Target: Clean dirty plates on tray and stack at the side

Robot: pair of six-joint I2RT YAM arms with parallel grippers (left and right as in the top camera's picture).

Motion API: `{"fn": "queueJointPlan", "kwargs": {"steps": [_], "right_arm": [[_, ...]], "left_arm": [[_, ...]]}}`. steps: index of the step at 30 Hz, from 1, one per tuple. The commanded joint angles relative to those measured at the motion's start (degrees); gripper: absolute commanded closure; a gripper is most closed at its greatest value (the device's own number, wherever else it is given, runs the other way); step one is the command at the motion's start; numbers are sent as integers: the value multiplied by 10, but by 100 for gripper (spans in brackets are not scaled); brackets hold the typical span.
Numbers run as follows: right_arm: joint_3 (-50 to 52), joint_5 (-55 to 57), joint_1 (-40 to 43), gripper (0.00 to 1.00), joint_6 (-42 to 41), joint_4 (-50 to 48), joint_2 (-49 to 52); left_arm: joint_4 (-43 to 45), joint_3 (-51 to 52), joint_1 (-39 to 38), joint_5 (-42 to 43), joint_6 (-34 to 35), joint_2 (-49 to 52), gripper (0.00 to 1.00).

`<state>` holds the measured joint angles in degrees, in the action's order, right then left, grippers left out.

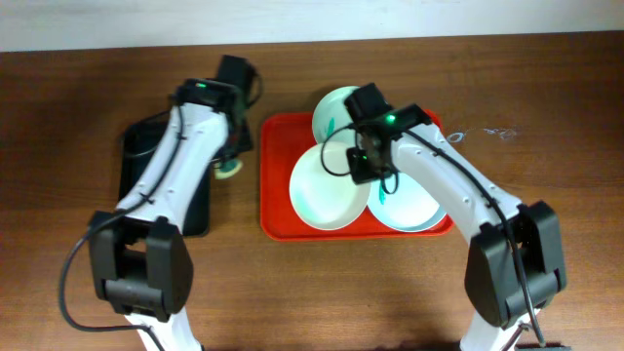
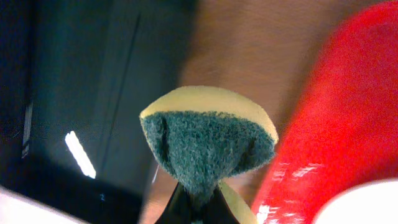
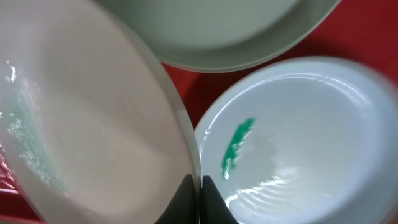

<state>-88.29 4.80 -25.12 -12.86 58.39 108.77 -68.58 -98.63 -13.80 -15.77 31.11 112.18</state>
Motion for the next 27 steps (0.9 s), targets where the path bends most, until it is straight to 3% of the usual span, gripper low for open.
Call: {"fn": "queueJointPlan", "kwargs": {"steps": [1,10,15,20,23,25,27], "right_arm": [[-84,172,-67,96,5,42,-26],[-150,572,-210,96,6,144,-26],[-150,719,-269,96,38,157,-26],[-150,781,-313,96,119,155,-26],[-150,779,-327,96,124,153,-26],[-150,734,-320,96,84,150,-26],[-145,621,-290,96,-14,136,-26]], "left_arm": [[-32,3,52,14,5,-2,100],[-44,3,147,18,-27,-2,100],[-46,3,167,44,-27,-2,100],[-45,3,167,44,-27,-2,100],[-43,3,167,44,-27,-2,100],[-43,3,167,44,-27,-2,100],[-41,3,167,44,-27,-2,100]]}}
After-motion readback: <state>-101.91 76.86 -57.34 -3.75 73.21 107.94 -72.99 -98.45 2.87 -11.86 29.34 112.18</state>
